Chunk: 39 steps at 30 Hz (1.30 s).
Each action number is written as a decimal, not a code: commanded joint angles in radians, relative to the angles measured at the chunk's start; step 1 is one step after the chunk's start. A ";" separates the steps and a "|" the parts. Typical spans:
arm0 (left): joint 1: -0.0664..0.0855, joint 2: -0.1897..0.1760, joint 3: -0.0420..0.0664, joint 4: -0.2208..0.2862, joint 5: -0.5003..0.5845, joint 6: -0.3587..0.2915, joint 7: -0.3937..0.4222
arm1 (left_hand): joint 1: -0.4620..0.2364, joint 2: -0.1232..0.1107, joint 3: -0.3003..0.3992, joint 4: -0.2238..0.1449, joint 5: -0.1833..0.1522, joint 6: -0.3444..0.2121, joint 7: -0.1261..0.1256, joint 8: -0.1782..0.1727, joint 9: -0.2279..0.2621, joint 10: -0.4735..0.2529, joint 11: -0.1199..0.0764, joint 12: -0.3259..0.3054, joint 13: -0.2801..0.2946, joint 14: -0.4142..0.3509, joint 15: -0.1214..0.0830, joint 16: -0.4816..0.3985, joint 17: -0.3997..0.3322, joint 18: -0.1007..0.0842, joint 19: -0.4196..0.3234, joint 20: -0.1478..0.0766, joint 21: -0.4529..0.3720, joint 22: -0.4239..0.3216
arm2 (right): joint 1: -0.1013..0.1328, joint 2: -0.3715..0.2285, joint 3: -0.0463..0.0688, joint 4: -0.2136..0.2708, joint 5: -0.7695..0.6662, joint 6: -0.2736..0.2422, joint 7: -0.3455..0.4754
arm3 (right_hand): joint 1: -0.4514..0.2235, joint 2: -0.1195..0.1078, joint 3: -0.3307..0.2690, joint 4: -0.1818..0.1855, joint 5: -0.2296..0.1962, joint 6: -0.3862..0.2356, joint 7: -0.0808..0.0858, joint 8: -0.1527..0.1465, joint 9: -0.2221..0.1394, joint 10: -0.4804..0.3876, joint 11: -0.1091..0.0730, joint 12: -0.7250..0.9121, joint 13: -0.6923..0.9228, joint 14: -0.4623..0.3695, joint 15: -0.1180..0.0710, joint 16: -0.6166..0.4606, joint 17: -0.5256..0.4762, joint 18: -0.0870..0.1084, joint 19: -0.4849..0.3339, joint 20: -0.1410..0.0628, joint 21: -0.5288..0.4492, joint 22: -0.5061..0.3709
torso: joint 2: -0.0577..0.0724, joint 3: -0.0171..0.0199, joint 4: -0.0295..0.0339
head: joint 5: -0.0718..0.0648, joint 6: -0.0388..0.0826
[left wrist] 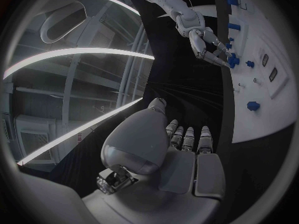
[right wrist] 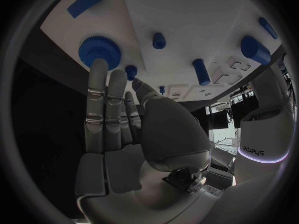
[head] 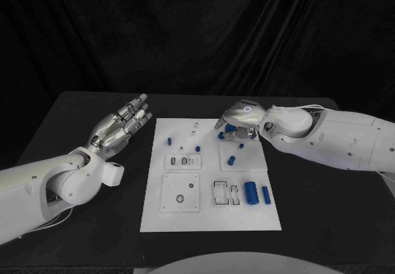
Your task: Assemble the parts on the task board
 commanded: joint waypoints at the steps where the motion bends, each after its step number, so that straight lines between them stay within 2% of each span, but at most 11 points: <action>1: 0.002 0.002 0.001 -0.001 -0.010 0.021 0.080 | 0.013 0.000 0.005 -0.001 0.003 -0.001 0.005 0.002 0.000 -0.001 0.002 -0.007 -0.001 0.000 0.008 -0.004 -0.001 0.019 0.001 0.009 -0.006 -0.002 | -0.005 0.001 0.001 -0.003 -0.010 -0.018 0.006 | -0.008 -0.006 0.006 0.003 -0.008 0.010 0.000 0.006 -0.001 0.010 0.002 0.005 0.000 0.003 -0.002 0.010 0.007 0.000 -0.009 0.002 0.007 0.006 | 0.000 0.0011 -0.0007 | 0.000 0.001; 6: 0.002 0.003 0.001 -0.004 -0.010 0.025 0.079 | 0.013 0.000 0.005 -0.001 0.003 -0.001 0.005 0.002 0.000 -0.001 0.002 -0.007 -0.001 0.000 0.008 -0.004 -0.001 0.019 0.001 0.009 -0.006 -0.002 | -0.010 0.002 0.001 -0.003 -0.010 -0.010 0.014 | -0.019 -0.012 0.008 0.012 -0.019 0.022 0.008 0.008 -0.002 0.027 0.005 0.006 0.000 0.005 0.000 0.024 0.020 0.000 -0.016 0.004 0.021 0.022 | -0.001 -0.0007 0.0009 | -0.001 -0.002; 14: 0.002 0.005 0.001 -0.004 -0.010 0.031 0.080 | 0.014 0.000 0.006 -0.001 0.005 -0.002 0.004 0.002 0.000 -0.001 0.001 -0.007 -0.001 0.000 0.008 -0.004 -0.001 0.019 0.001 0.010 -0.006 -0.002 | -0.013 0.008 0.001 -0.017 -0.010 0.004 0.017 | -0.017 -0.012 0.011 0.012 -0.018 0.022 0.010 0.007 -0.002 0.029 0.006 0.005 0.000 0.004 0.001 0.024 0.019 0.000 -0.019 0.005 0.023 0.026 | 0.000 0.0002 -0.0002 | -0.002 -0.002; 18: 0.002 0.005 0.001 -0.003 -0.010 0.035 0.078 | 0.014 0.000 0.006 -0.001 0.005 -0.001 0.004 0.002 0.000 -0.001 0.001 -0.007 -0.001 0.000 0.009 -0.004 -0.001 0.019 0.001 0.010 -0.006 -0.002 | -0.017 0.015 0.001 -0.029 -0.010 0.015 0.019 | 0.000 -0.013 0.032 0.004 0.005 0.027 0.013 0.005 -0.005 0.040 0.008 -0.001 -0.003 -0.003 0.002 0.028 0.023 0.000 -0.034 0.006 0.035 0.043 | 0.001 0.0003 -0.0011 | 0.001 -0.004; 27: 0.002 0.002 0.001 -0.001 -0.010 0.039 0.075 | 0.015 0.001 0.007 -0.002 0.006 0.003 0.006 0.002 0.001 -0.001 0.002 -0.007 -0.001 0.000 0.012 -0.004 -0.001 0.019 0.001 0.012 -0.006 -0.002 | -0.033 0.038 0.001 -0.057 -0.010 0.018 0.024 | 0.018 -0.013 0.075 -0.001 0.011 0.044 0.021 0.007 -0.006 0.067 0.003 -0.009 -0.006 -0.004 0.000 0.053 0.049 0.001 -0.052 0.005 0.056 0.072 | 0.000 -0.0004 0.0007 | -0.001 -0.005; 34: 0.002 0.000 0.001 0.001 -0.010 0.042 0.072 | 0.017 0.002 0.009 -0.003 0.007 0.007 0.010 0.003 0.002 -0.001 0.006 -0.007 -0.001 0.000 0.015 -0.004 -0.001 0.019 0.001 0.015 -0.006 -0.002 | -0.037 0.049 0.001 -0.077 -0.010 -0.028 0.033 | 0.031 -0.017 0.126 0.001 -0.016 0.098 0.022 0.029 0.007 0.120 0.000 -0.012 -0.008 -0.005 -0.003 0.064 0.061 0.001 -0.069 0.004 0.079 0.104 | 0.000 -0.0004 0.0004 | -0.001 -0.006; 37: 0.002 0.000 0.001 0.002 -0.010 0.043 0.070 | 0.019 0.002 0.011 -0.004 0.009 0.008 0.012 0.004 0.002 -0.001 0.007 -0.007 -0.001 0.000 0.017 -0.004 -0.001 0.019 0.001 0.017 -0.006 -0.002 | -0.038 0.051 0.001 -0.082 -0.010 -0.063 0.044 | 0.049 -0.019 0.152 -0.004 -0.044 0.125 0.019 0.040 0.017 0.155 -0.007 -0.012 -0.009 0.000 -0.008 0.081 0.078 -0.001 -0.071 0.001 0.100 0.130 | 0.000 -0.0004 0.0004 | -0.001 -0.007; 39: 0.002 -0.001 0.001 0.003 -0.010 0.044 0.069 | 0.021 0.002 0.013 -0.007 0.012 0.009 0.013 0.004 0.002 -0.001 0.008 -0.007 -0.001 0.000 0.019 -0.004 -0.001 0.019 0.001 0.019 -0.006 -0.002 | -0.038 0.051 0.001 -0.081 -0.010 -0.090 0.052 | 0.060 -0.019 0.165 -0.006 -0.069 0.145 0.019 0.049 0.025 0.183 -0.010 -0.012 -0.008 0.009 -0.010 0.109 0.106 -0.007 -0.062 -0.002 0.141 0.180 | 0.000 -0.0002 0.0007 | -0.001 -0.008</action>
